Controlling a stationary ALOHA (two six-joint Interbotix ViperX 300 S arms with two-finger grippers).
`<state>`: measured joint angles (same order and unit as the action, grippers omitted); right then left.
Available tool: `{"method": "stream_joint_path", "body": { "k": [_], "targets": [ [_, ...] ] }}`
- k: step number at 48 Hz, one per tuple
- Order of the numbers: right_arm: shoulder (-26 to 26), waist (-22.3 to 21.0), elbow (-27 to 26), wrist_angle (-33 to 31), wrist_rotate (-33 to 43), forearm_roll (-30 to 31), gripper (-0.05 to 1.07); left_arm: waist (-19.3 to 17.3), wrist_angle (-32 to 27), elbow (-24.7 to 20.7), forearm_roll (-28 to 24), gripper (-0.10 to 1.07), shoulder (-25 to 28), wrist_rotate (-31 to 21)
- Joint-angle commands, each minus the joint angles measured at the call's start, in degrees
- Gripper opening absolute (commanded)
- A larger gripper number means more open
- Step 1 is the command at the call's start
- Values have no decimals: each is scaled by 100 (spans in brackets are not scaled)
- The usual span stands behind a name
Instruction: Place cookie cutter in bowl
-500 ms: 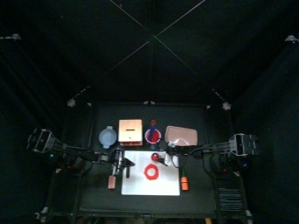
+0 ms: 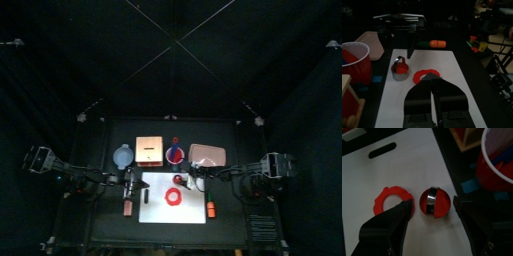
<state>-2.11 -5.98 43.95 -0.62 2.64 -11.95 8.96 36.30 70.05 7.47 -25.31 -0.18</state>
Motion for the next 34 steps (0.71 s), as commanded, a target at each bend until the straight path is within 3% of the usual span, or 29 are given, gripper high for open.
{"method": "stream_joint_path", "body": {
  "k": [1,8,23,34],
  "targets": [
    [-26,-35,-158,-9,0,0,94,26,53,0,9,28,-141,0],
    [70,-35,-193,-44,0,0,87,26,53,158,9,28,-404,0],
    [132,-35,-404,-88,0,0,60,26,53,387,-18,28,-1090,35],
    [141,-35,-888,-308,-26,26,56,35,53,598,-290,28,-1591,18]
  ]
}}
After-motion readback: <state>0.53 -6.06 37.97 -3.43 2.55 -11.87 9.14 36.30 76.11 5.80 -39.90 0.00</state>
